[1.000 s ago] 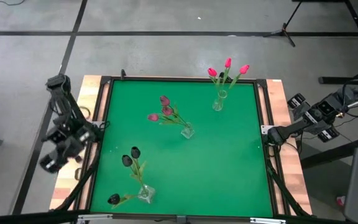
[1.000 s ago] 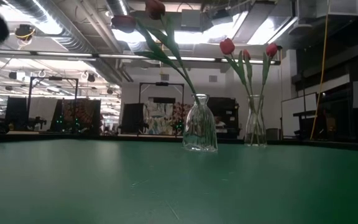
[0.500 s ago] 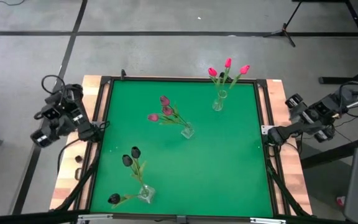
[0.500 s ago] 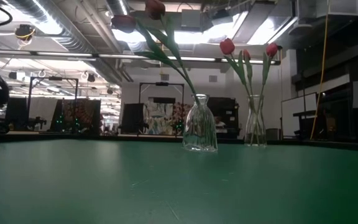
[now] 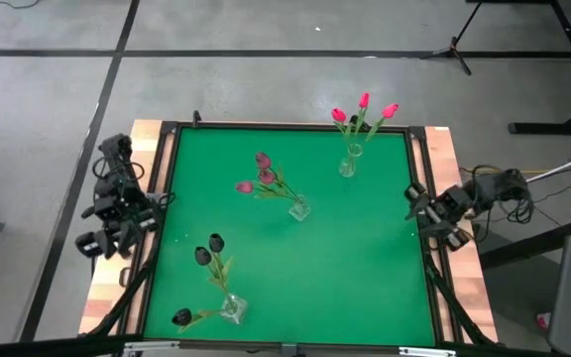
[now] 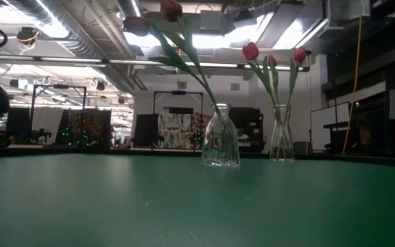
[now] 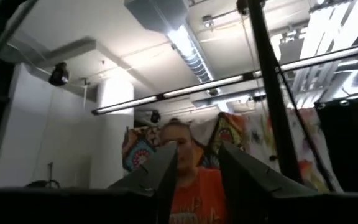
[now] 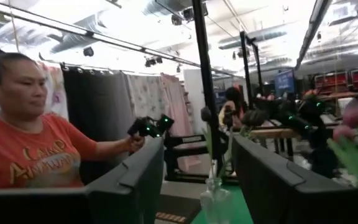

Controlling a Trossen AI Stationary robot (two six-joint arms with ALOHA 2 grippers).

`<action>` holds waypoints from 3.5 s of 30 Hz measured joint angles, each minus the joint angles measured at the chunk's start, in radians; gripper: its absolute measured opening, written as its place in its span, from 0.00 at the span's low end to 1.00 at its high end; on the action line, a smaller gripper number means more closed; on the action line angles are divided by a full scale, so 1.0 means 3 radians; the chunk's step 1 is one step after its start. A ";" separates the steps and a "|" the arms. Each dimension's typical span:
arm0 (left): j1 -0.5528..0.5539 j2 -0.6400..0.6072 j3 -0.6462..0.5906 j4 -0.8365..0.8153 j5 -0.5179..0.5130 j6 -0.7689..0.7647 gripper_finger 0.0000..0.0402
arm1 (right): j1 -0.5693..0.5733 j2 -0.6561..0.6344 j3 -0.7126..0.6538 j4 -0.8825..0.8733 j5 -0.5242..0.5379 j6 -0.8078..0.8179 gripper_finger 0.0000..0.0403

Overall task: Sort flowers into vase by color
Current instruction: Return to Home Position

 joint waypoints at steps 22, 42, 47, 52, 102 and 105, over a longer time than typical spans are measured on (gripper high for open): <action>0.0000 0.0009 -0.0032 -0.1571 -0.0077 -0.0248 0.29 | -0.0001 -0.0001 -0.0941 -0.0181 0.0236 -0.0396 0.47; 0.0175 -0.0019 -0.0029 -0.2128 -0.0859 0.0480 0.29 | 0.0000 0.0046 -0.0946 -0.0202 0.0309 -0.1032 0.47; 0.0399 -0.0019 -0.0029 -0.1953 -0.0705 0.0652 0.29 | 0.0000 0.0046 -0.0947 -0.0204 0.0322 -0.1161 0.47; 0.0725 -0.0019 -0.0029 -0.1947 -0.0468 0.0773 0.29 | 0.0000 0.0046 -0.0948 -0.0207 0.0328 -0.1149 0.47; 0.1619 -0.0005 -0.0029 -0.2210 -0.0712 0.0542 0.29 | 0.0000 0.0046 -0.0950 -0.0214 0.0323 -0.1122 0.47; 0.1619 -0.0005 -0.0029 -0.2210 -0.0712 0.0542 0.29 | 0.0000 0.0047 -0.0950 -0.0214 0.0323 -0.1122 0.47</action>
